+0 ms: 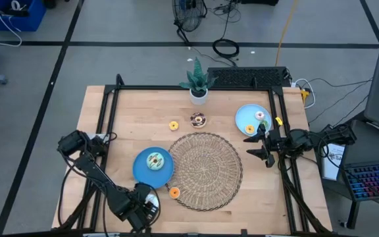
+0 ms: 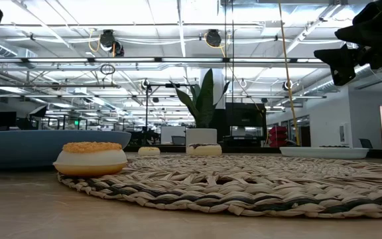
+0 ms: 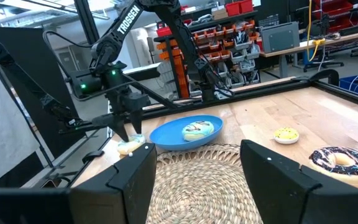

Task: Pick & Place donuts
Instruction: Put the large white donut on the blue plate

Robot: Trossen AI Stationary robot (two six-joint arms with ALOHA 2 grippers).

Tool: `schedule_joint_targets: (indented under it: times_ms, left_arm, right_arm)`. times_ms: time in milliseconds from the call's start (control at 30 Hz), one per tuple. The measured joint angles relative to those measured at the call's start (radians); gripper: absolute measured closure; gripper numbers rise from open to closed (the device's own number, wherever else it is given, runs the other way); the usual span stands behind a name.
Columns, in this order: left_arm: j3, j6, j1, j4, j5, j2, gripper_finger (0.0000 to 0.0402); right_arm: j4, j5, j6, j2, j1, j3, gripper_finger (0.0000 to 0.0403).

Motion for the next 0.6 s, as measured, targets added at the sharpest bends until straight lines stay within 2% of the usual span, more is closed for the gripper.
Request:
schedule_joint_targets:
  times_ms: [467, 600]
  left_arm:
    - [-0.016, 0.000, 0.006, 0.006, 0.037, 0.000, 0.0156]
    - [-0.016, 0.003, 0.006, 0.008, 0.038, 0.000, 0.0178]
  right_arm:
    - [0.000, 0.000, 0.000, 0.000, 0.000, 0.000, 0.0183]
    - [0.000, 0.000, 0.000, 0.000, 0.000, 0.000, 0.0183]
